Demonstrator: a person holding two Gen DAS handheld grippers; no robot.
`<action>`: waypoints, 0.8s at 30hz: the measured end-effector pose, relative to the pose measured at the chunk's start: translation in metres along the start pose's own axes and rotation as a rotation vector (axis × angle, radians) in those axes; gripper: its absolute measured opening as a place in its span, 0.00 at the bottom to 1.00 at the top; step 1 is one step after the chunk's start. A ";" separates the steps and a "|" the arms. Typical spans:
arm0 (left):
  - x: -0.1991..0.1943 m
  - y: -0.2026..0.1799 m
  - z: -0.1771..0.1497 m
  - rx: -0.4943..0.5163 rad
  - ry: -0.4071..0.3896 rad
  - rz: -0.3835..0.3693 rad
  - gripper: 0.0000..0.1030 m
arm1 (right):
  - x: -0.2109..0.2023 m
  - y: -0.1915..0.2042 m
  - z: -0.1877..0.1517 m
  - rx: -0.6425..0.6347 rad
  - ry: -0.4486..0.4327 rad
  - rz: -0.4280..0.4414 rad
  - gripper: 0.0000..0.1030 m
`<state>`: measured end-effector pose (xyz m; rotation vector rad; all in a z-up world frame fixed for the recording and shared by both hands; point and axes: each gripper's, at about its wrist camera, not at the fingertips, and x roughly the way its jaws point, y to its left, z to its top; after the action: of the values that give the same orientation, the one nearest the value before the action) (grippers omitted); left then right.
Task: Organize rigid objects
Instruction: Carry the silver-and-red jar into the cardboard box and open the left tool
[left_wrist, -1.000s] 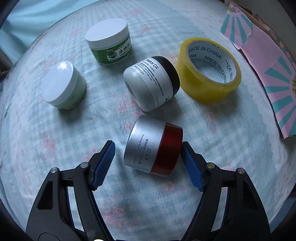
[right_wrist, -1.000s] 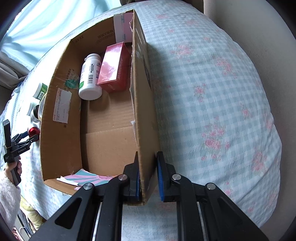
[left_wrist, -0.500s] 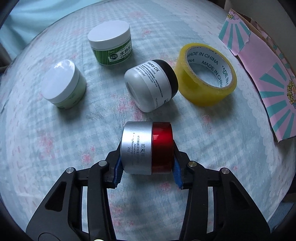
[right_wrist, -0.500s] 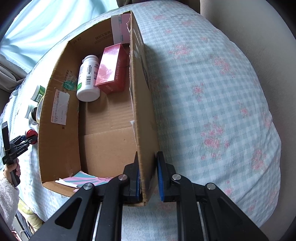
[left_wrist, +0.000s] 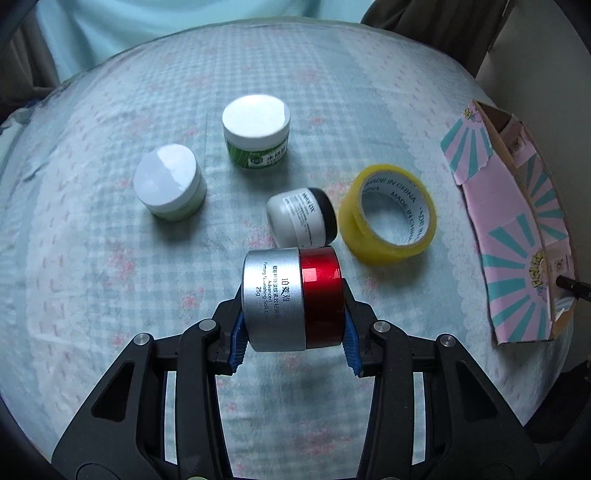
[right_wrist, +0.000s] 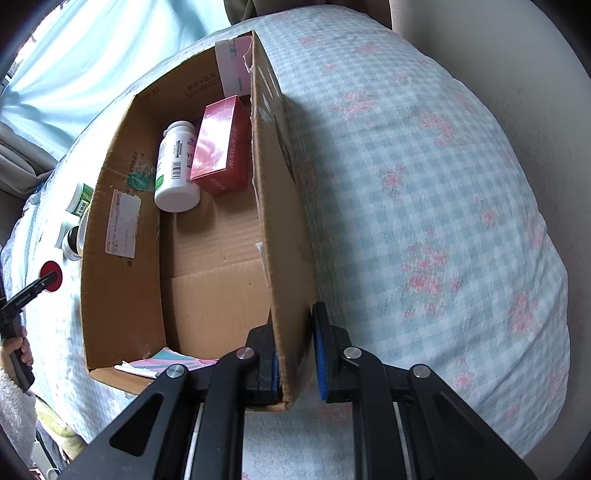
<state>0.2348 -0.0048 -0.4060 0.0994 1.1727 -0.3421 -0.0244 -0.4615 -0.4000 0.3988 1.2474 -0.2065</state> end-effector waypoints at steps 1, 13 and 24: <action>-0.012 -0.005 0.005 -0.006 -0.008 -0.003 0.37 | 0.000 0.000 0.000 0.004 0.001 0.002 0.14; -0.117 -0.117 0.092 0.078 -0.139 -0.088 0.37 | 0.001 -0.005 0.000 0.056 0.011 0.046 0.15; -0.071 -0.252 0.105 0.203 -0.057 -0.238 0.37 | 0.000 -0.011 -0.002 0.142 0.002 0.086 0.16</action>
<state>0.2242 -0.2545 -0.2751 0.1266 1.0928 -0.6705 -0.0307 -0.4709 -0.4023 0.5737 1.2189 -0.2219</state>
